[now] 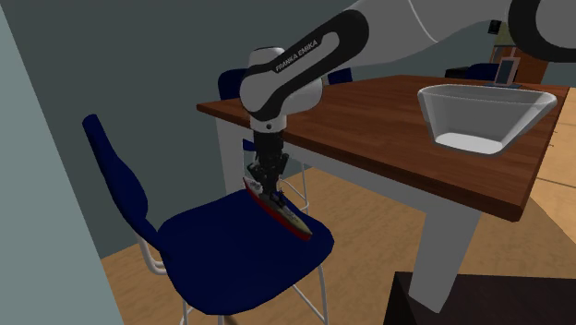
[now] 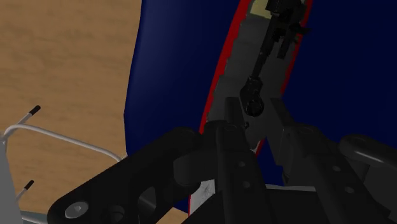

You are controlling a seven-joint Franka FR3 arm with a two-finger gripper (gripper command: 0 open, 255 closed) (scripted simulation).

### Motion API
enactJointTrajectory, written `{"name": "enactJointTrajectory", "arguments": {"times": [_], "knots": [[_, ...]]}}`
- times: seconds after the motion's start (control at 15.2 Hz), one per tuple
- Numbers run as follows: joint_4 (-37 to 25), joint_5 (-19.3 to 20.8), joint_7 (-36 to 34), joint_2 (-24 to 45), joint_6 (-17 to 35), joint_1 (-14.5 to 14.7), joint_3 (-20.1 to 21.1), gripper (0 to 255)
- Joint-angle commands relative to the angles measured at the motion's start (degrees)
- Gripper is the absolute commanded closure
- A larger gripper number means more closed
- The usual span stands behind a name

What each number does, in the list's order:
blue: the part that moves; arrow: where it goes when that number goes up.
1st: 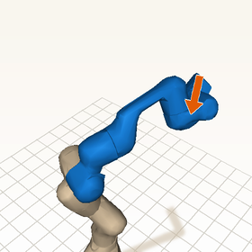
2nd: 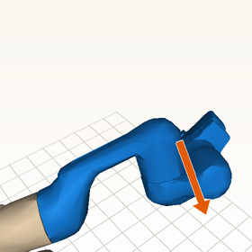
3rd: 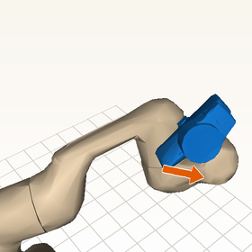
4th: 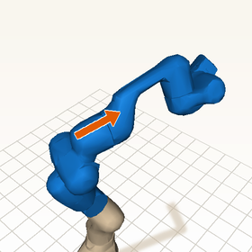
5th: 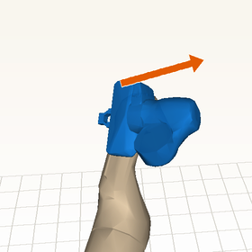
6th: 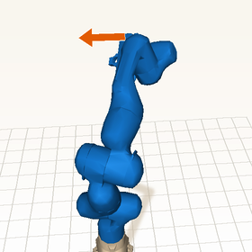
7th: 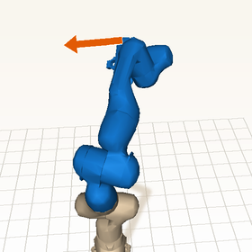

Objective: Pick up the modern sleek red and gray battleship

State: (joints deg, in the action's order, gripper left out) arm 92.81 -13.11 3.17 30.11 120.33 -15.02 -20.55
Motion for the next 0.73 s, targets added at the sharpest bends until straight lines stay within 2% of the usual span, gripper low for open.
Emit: {"name": "enactJointTrajectory", "arguments": {"times": [0.0, 0.66], "knots": [[-0.5, 0.3, -0.2, -0.7, -1.1, 0.0, -0.2, 255], [-3.4, 1.4, -1.0, -3.0, -6.2, 0.3, -0.8, 255]]}}
